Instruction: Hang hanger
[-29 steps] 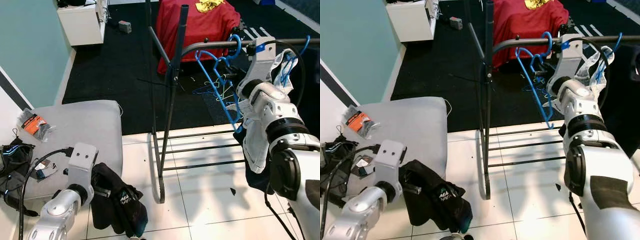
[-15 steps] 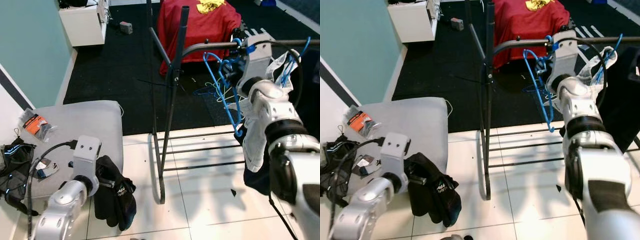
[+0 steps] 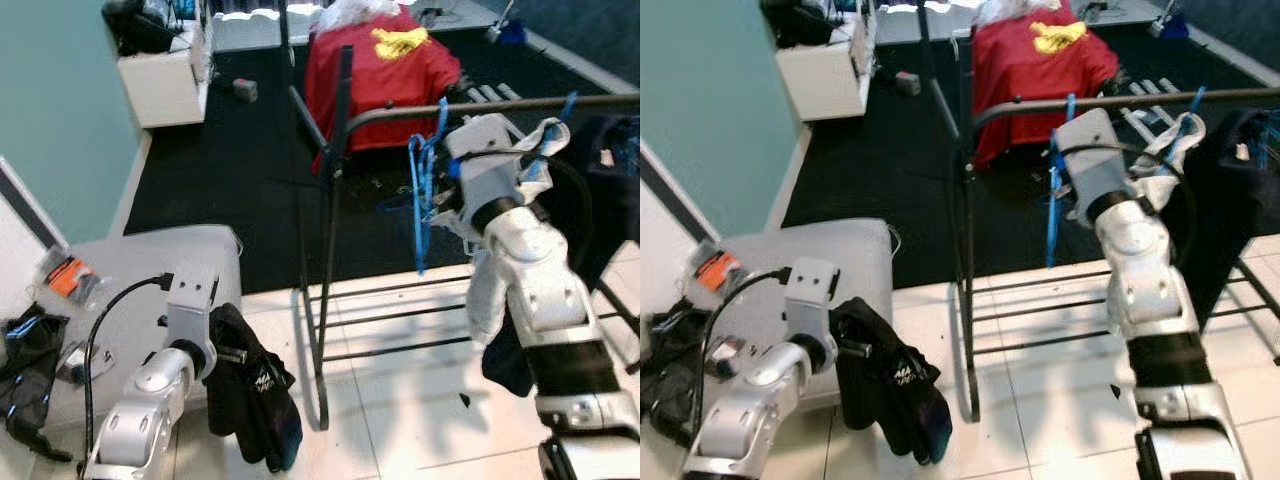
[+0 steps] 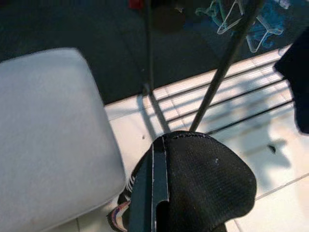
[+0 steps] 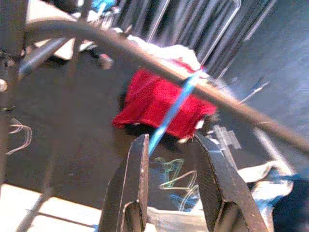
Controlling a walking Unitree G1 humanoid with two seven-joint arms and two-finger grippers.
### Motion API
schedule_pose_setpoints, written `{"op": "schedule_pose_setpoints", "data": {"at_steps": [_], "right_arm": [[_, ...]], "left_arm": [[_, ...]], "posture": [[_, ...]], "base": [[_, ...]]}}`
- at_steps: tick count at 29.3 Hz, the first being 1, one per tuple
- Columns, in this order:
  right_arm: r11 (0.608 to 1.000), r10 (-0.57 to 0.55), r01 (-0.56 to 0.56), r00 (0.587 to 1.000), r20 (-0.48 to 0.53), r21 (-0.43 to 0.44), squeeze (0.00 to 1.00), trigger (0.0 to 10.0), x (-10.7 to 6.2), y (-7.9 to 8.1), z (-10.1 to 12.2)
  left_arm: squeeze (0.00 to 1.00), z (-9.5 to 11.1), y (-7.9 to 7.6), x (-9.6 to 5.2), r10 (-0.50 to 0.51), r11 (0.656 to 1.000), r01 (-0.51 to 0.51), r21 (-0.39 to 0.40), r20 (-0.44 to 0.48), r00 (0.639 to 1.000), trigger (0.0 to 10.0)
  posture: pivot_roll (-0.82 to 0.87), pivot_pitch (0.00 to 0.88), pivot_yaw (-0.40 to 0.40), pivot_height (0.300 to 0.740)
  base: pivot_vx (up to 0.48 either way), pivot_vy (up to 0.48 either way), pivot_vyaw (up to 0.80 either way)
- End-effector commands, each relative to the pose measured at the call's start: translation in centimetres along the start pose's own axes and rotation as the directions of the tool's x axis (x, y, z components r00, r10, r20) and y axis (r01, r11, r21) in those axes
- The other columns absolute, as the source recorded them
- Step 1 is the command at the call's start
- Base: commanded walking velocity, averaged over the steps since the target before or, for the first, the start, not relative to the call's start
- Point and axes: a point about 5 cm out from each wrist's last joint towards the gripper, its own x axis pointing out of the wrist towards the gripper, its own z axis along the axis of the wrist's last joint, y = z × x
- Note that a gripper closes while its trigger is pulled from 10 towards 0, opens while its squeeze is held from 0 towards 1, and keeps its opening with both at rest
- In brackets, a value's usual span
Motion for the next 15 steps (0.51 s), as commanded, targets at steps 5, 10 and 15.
{"op": "schedule_pose_setpoints", "data": {"at_steps": [5,10,15], "right_arm": [[0.944,0.117,-0.109,0.993,-0.007,0.312,0.0,10.0,-1.2,5.5,-1.1],[0.935,0.092,-0.078,0.995,-0.024,0.346,0.0,10.0,-2.0,6.9,-2.0],[0.78,0.097,0.016,0.984,-0.146,0.625,0.0,10.0,-3.6,9.7,-6.8]], "left_arm": [[0.0,-0.1,-0.3,0.4,0.057,0.998,-0.056,-0.013,0.043,0.997,10.0],[0.0,0.1,-0.2,0.7,0.088,0.996,-0.086,-0.027,0.067,0.994,10.0],[0.0,0.1,-0.4,1.9,0.102,0.994,-0.1,-0.041,0.028,0.994,10.0]], "posture": [[-0.08,0.0,-0.021,0.74],[-0.08,0.0,-0.027,0.74],[-0.06,0.0,-0.041,0.74]], "base": [[0.0,0.0,0.0],[0.0,0.0,0.0],[0.0,0.0,0.0]]}}
